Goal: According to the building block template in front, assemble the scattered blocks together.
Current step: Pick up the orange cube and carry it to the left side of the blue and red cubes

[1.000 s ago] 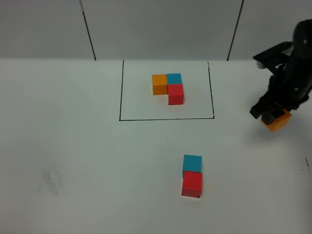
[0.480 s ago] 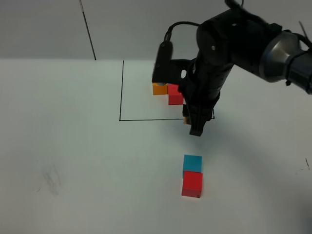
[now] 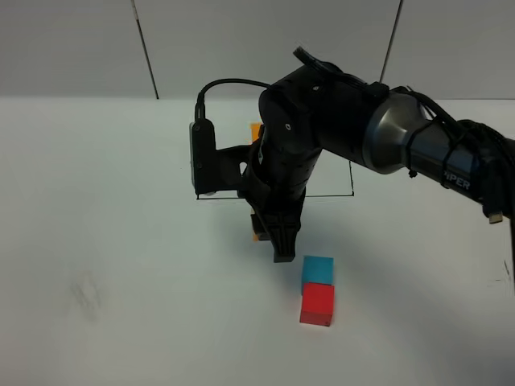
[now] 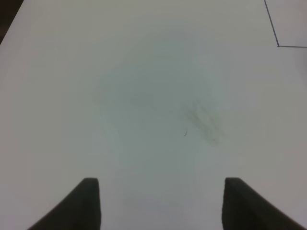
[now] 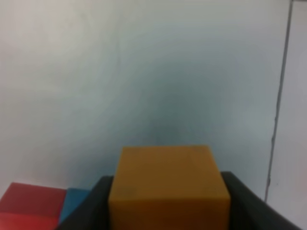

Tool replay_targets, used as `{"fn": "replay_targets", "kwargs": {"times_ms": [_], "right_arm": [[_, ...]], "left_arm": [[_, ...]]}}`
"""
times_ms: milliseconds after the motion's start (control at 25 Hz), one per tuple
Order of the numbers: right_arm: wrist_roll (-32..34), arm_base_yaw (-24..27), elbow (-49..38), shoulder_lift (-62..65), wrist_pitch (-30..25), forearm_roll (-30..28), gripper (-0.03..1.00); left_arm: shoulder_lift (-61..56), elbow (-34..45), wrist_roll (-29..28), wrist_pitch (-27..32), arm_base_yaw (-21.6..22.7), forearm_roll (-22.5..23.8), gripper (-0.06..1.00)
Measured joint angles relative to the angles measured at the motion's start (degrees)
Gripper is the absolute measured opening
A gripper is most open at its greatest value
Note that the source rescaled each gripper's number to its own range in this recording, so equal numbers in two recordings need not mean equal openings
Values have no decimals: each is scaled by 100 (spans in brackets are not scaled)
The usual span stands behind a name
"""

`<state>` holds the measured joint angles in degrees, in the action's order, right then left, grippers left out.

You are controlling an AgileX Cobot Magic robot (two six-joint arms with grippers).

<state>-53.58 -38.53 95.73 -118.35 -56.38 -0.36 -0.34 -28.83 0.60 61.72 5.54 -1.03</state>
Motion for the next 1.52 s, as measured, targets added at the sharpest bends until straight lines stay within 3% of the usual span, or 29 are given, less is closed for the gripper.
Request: {"fn": "replay_targets", "kwargs": {"times_ms": [600,960,1520], "right_arm": [[1045,0,227,-638,-298,72,26],[1109,-21,227,-638,-623,36,26],[1109,-192,109,-669,-356,-10,26]], "left_arm": [[0,0,6,0,0,0,22],[0,0,6,0,0,0,22],[0,0,6,0,0,0,22]]}}
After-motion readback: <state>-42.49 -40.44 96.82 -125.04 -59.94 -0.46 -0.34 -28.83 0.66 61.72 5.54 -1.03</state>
